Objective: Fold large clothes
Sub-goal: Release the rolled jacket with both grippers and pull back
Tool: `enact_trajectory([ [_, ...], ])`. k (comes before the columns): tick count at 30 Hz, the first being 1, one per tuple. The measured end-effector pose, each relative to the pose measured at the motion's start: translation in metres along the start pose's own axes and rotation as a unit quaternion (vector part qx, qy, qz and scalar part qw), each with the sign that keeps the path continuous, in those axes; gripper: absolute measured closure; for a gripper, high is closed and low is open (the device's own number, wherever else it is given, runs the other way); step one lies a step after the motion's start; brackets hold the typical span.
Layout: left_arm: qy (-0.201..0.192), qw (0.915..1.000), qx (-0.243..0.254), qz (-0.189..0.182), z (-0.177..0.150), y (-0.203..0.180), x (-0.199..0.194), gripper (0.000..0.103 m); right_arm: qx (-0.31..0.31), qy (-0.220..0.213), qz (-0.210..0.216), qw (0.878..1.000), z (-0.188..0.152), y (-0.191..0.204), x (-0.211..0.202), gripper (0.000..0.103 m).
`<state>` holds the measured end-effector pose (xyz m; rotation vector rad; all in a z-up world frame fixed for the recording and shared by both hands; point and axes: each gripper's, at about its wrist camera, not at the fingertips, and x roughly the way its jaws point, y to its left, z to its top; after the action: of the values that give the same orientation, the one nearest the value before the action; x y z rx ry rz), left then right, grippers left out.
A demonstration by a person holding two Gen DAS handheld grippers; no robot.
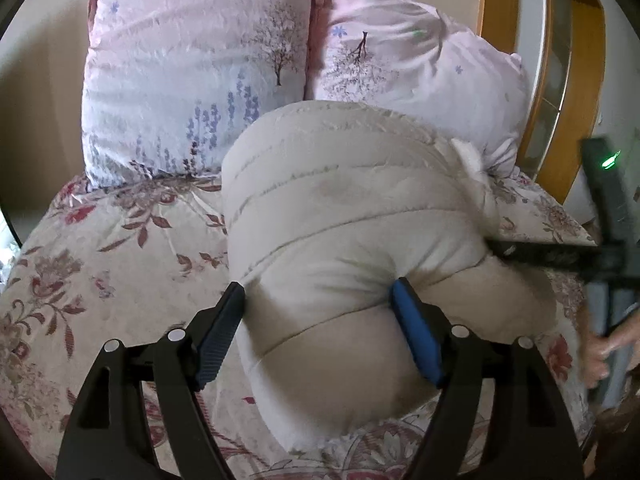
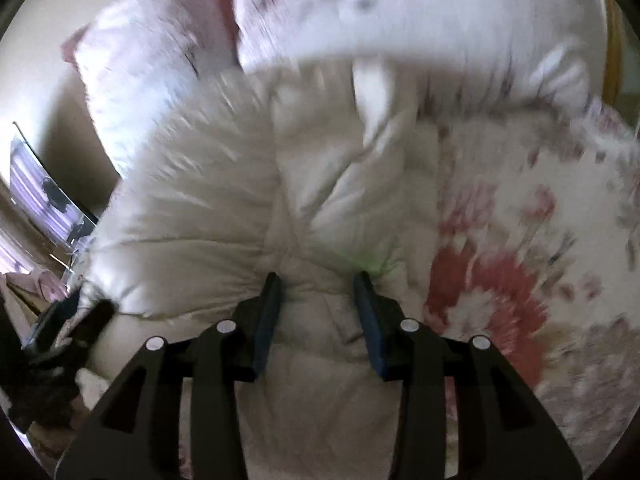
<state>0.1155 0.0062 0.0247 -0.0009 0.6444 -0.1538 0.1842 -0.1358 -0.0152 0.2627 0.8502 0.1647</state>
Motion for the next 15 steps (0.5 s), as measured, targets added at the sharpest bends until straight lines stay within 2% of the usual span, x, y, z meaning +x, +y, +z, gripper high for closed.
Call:
enact_trajectory([
  [3, -0.011, 0.9999, 0.004, 0.003, -0.001, -0.004, -0.005, 0.025, 0.02, 0.006, 0.009, 1.0, 0.003, -0.009, 0.005, 0.063],
  [4, -0.015, 0.9999, 0.006, 0.001, -0.002, -0.005, -0.008, 0.024, 0.017, -0.001, 0.004, 1.0, 0.003, -0.008, 0.0, 0.059],
  [6, -0.028, 0.9996, 0.009, -0.003, -0.006, -0.006, -0.018, 0.01, -0.004, -0.033, -0.022, 0.999, -0.003, -0.002, -0.02, 0.039],
  [7, -0.037, 0.9993, 0.01, -0.002, -0.008, -0.007, -0.024, 0.007, -0.011, -0.047, -0.028, 0.998, -0.006, 0.0, -0.028, 0.024],
  [8, -0.045, 0.9989, 0.011, 0.0, -0.011, -0.008, -0.03, 0.003, -0.019, -0.064, -0.034, 0.997, -0.01, 0.003, -0.039, 0.016],
  [11, -0.065, 0.9978, 0.011, 0.005, -0.019, -0.009, -0.048, 0.001, -0.042, -0.107, -0.051, 0.992, -0.024, 0.01, -0.069, 0.003],
  [15, -0.055, 0.9984, -0.007, 0.012, -0.033, -0.006, -0.057, 0.001, -0.058, -0.14, -0.092, 0.984, -0.045, 0.015, -0.092, 0.002],
])
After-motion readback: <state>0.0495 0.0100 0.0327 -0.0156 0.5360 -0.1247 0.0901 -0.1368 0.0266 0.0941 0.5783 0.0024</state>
